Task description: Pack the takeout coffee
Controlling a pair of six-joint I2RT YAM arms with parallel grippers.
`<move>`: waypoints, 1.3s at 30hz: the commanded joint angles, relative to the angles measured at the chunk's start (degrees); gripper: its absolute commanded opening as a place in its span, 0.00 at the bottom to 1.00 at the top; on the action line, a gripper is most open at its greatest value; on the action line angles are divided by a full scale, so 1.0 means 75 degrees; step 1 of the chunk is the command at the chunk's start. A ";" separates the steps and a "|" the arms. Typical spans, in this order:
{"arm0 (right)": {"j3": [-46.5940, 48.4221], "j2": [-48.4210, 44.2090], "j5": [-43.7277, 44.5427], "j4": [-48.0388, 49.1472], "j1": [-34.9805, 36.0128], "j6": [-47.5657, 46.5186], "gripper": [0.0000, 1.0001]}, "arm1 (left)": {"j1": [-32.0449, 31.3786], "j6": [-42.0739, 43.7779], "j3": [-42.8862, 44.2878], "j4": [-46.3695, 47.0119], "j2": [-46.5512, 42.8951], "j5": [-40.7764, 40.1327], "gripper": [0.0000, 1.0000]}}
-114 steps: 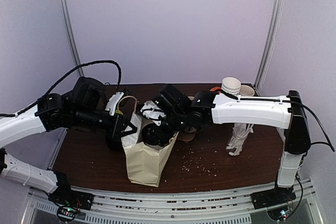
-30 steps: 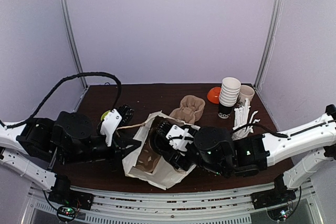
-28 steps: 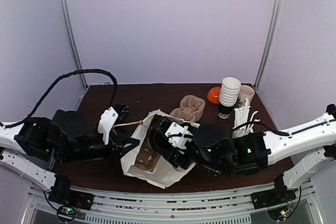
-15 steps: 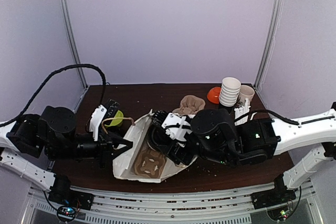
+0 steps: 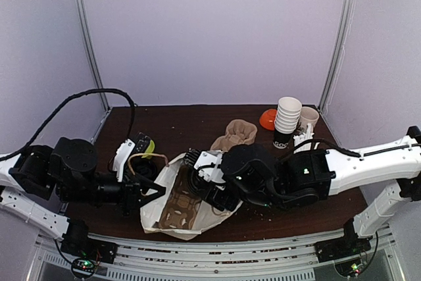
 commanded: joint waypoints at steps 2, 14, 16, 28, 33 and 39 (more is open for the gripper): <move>0.0157 0.0055 -0.0277 0.0382 -0.0252 0.0043 0.47 | 0.0001 -0.0211 -0.0313 0.0487 -0.0318 -0.0012 0.00; 0.0178 -0.1007 -0.1067 0.0738 -0.0341 0.0223 0.47 | 0.0007 -0.0052 0.0030 -0.0115 0.0299 -0.0364 0.00; 0.0166 -0.1215 -0.1195 0.0661 -0.0358 0.0304 0.48 | 0.0007 -0.0064 0.0018 -0.0116 0.0298 -0.0400 0.00; 0.0290 -0.2414 -0.1341 0.0058 -0.0380 0.0731 0.48 | 0.0100 -0.0055 0.0081 -0.0233 0.0436 -0.0532 0.00; -0.0011 -0.2975 -0.1272 0.0612 -0.0380 0.1052 0.48 | 0.0101 -0.0013 0.0106 -0.0236 0.0530 -0.0486 0.00; -0.0052 -0.3020 -0.1079 0.0379 -0.0374 0.0886 0.48 | 0.0101 0.0024 0.0123 -0.0110 0.0585 -0.0344 0.00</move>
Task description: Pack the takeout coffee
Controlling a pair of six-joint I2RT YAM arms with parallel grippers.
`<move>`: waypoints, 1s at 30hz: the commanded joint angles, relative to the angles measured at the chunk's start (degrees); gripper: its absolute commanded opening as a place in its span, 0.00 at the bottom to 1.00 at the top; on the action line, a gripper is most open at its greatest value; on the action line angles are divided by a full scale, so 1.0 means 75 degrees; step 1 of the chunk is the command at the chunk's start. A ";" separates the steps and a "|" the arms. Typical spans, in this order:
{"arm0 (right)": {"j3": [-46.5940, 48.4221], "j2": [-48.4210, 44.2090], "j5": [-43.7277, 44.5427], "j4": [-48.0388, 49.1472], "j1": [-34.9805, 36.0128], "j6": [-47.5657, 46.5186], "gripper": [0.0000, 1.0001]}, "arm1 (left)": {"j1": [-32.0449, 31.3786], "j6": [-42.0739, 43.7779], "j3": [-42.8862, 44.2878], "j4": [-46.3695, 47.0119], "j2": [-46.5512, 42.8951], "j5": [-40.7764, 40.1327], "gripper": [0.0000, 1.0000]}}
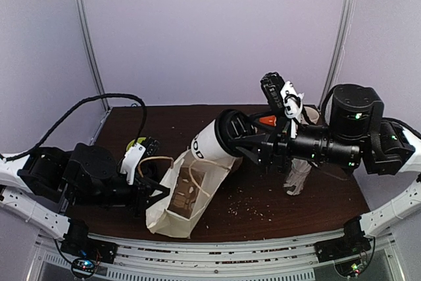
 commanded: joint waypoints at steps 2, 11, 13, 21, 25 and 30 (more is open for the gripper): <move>0.0017 0.0169 0.0169 -0.0186 -0.0045 -0.0151 0.47 | 0.0034 0.0151 0.0189 0.0059 0.0046 0.0124 0.00; 0.0579 0.0588 -0.0357 -0.1126 -0.0120 -0.0540 0.45 | 0.0034 0.0108 0.0113 0.0097 -0.0080 0.0178 0.00; 0.0655 0.0689 -0.0716 -0.1272 -0.0193 -0.0507 0.45 | 0.0034 0.0107 0.0112 0.0129 -0.0095 0.0142 0.00; 0.0635 0.0530 -0.0926 -0.1143 -0.0356 -0.0418 0.45 | 0.0034 0.0087 0.0060 0.0150 -0.0116 0.0161 0.00; 0.0823 0.0237 -0.0875 -0.1187 -0.0407 -0.0350 0.46 | 0.0034 0.0074 0.0039 0.0145 -0.0149 0.0104 0.00; 0.0948 0.0094 -0.1226 -0.1337 -0.0425 -0.0200 0.46 | 0.0034 0.0075 0.0041 0.0144 -0.0134 0.0136 0.00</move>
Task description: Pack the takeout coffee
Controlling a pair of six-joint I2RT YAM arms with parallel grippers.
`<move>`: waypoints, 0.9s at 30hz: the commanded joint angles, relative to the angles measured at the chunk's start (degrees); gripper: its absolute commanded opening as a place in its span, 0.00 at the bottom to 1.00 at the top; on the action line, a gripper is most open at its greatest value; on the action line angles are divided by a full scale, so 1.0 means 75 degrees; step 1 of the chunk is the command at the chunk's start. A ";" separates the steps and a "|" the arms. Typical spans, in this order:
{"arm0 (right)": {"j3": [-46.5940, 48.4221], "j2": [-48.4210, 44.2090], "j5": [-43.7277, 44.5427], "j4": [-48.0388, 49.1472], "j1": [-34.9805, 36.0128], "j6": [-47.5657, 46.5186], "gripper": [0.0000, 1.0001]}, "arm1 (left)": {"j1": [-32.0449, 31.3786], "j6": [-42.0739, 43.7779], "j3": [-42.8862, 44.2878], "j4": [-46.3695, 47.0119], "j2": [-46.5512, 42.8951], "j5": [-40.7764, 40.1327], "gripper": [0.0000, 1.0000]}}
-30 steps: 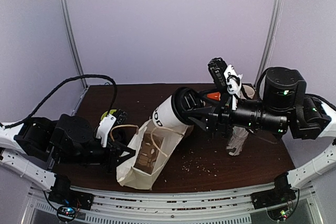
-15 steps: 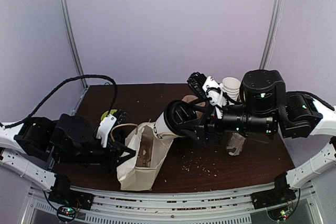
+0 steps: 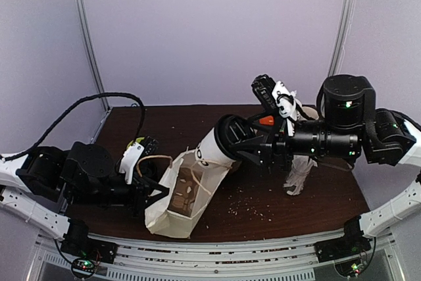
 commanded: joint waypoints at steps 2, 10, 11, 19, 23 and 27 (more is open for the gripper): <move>0.0280 -0.0134 -0.0555 -0.0209 -0.0043 0.0188 0.46 | 0.0028 0.0032 0.0024 0.0150 -0.0017 0.0066 0.00; 0.0336 -0.0252 -0.1284 -0.0175 -0.0087 0.0443 0.46 | 0.0028 -0.0038 0.0057 0.0144 0.0075 0.0109 0.00; 0.0364 -0.0278 -0.1418 -0.0176 -0.0096 0.0477 0.46 | 0.0028 -0.0057 0.0060 0.0144 0.0063 0.0105 0.00; 0.0429 0.0091 -0.1982 -0.0656 -0.0111 0.0500 0.46 | 0.0029 -0.0082 0.0085 0.0165 0.0034 0.0146 0.00; 0.0183 0.0331 -0.2054 -0.0450 -0.0127 0.0380 0.45 | 0.0028 -0.0046 0.0103 0.0214 0.0066 0.0147 0.00; 0.0077 0.0656 -0.1830 -0.0230 -0.0134 0.0188 0.44 | 0.0028 0.0025 0.0147 0.0235 0.0097 0.0170 0.00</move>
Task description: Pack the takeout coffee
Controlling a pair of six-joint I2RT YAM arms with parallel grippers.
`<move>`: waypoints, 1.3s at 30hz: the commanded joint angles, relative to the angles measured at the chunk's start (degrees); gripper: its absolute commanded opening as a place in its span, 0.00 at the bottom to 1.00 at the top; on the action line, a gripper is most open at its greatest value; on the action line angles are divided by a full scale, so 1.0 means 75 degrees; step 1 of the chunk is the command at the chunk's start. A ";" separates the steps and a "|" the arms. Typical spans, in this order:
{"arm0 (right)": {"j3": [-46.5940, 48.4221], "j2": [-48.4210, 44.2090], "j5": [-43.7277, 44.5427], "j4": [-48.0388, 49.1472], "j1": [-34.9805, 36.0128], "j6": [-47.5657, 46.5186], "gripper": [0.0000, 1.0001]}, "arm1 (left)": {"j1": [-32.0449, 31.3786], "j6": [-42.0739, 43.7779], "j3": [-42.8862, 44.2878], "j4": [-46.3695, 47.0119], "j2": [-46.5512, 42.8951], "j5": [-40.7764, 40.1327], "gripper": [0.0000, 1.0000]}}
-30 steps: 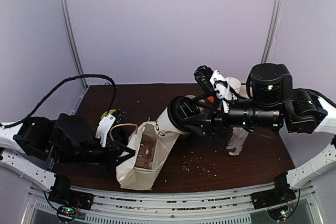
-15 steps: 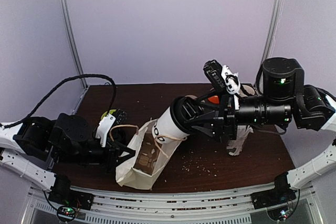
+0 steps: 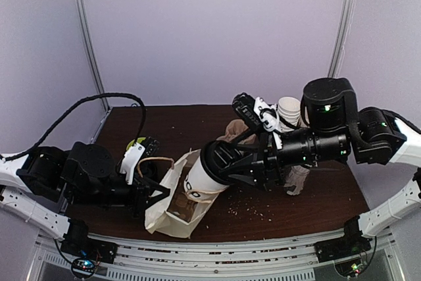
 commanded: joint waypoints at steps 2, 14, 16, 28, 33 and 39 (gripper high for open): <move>-0.0331 0.0229 0.0114 0.0548 -0.0121 -0.0212 0.44 | 0.0028 0.0067 0.0155 0.0212 0.0078 0.0111 0.00; -0.0632 0.0989 0.0504 0.0948 -0.0451 -0.0783 0.43 | 0.0028 0.0272 0.0236 0.0302 0.0163 0.0173 0.00; -0.0730 0.1084 0.0379 0.1137 -0.0522 -0.0804 0.43 | 0.0028 0.0302 0.0224 0.0317 0.0182 0.0176 0.00; -0.0520 0.1749 -0.0192 0.1363 -0.0829 -0.0988 0.42 | 0.0028 0.0513 0.0219 0.0364 0.0254 0.0219 0.00; 0.0350 0.2022 -0.1204 0.0684 -0.0837 -0.0943 0.43 | 0.0031 0.0618 0.0291 0.0386 0.0298 0.0083 0.00; 0.1079 0.2068 -0.1428 -0.0223 -0.0833 -0.1057 0.43 | 0.0028 0.0680 0.0429 0.0566 0.0265 -0.0168 0.00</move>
